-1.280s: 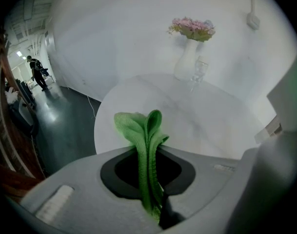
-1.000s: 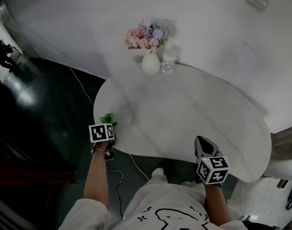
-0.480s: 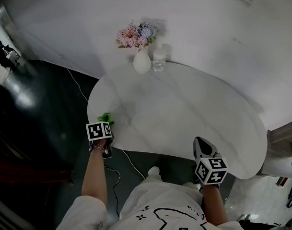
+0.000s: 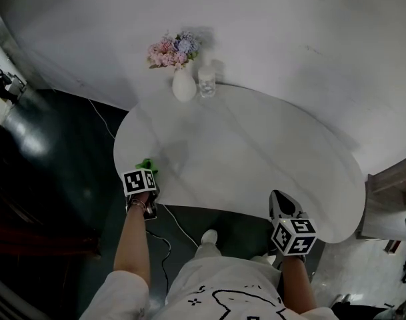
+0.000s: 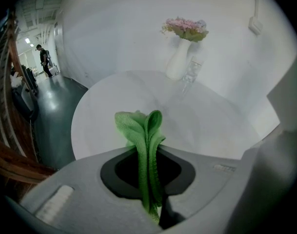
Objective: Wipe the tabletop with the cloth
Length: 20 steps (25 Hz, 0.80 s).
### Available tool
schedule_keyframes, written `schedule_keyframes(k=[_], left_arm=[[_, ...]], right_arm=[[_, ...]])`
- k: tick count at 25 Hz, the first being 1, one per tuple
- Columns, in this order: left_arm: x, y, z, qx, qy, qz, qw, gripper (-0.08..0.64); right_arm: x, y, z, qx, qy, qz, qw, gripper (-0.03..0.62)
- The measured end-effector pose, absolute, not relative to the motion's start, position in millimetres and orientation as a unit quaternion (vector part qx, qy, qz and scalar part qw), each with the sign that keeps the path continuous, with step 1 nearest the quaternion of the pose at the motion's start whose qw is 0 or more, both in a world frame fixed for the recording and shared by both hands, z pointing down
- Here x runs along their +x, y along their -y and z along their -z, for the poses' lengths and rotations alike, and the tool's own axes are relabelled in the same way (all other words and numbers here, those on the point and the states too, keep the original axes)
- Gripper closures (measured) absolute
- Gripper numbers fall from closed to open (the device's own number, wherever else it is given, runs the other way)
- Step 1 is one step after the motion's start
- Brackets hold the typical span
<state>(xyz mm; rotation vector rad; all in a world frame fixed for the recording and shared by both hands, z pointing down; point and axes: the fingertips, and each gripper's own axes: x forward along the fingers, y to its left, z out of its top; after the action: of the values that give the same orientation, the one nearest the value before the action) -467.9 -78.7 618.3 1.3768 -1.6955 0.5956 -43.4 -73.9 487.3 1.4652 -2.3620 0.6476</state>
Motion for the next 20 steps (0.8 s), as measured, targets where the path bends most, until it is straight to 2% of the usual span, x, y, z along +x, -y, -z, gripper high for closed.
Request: schedule_keyframes(k=[20], left_arm=[[-420, 81, -618, 0.543, 0.673, -0.256, 0.432, 0.511]], right_arm=[[28, 56, -485, 0.529, 0.805, -0.231, 0.142, 0.597]])
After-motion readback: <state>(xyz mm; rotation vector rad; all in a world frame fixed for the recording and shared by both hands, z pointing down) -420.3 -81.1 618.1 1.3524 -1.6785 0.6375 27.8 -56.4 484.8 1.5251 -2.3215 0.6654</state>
